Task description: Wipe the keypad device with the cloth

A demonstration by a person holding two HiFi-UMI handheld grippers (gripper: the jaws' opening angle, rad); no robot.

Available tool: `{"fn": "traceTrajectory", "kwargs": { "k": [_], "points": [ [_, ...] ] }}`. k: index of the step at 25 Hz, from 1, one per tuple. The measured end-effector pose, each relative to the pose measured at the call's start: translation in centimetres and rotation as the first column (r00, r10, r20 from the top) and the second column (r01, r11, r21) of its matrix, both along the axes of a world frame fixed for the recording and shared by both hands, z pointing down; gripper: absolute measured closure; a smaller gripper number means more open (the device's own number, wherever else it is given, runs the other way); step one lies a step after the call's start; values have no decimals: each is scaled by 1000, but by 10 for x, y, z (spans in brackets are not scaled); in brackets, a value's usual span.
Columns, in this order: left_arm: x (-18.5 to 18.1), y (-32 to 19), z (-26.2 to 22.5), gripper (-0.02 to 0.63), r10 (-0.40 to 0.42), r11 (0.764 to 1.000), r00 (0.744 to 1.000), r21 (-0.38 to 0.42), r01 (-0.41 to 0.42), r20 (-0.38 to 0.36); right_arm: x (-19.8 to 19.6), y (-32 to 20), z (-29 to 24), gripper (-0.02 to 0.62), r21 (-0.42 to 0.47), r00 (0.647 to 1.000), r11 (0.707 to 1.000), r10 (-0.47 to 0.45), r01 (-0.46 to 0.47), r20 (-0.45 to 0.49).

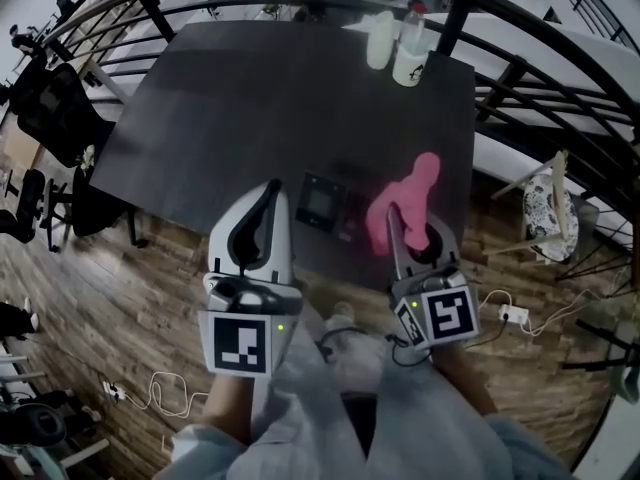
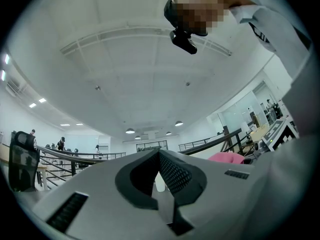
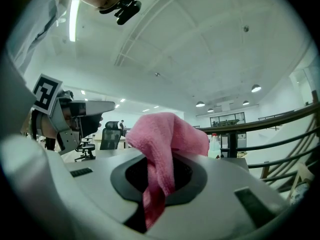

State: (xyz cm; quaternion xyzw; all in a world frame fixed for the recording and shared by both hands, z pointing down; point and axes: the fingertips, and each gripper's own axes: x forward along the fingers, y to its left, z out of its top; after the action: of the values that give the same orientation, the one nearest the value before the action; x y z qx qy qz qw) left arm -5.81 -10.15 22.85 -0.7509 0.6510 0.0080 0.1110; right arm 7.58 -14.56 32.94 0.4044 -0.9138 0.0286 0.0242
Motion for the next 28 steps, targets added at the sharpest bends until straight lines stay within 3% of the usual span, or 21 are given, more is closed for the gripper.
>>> {"fn": "traceTrajectory", "kwargs": {
  "k": [19,28],
  "points": [
    [-31,-35,8,603,119,993,992,-8,-119,-30,-10,-17,35,555,-61,981,985,154,-162,-120],
    [-57,-42,17,603,144,989,988,-20,-145,-53,-33,-22,65,555,-109,969,975,174,-195,-176]
  ]
}}
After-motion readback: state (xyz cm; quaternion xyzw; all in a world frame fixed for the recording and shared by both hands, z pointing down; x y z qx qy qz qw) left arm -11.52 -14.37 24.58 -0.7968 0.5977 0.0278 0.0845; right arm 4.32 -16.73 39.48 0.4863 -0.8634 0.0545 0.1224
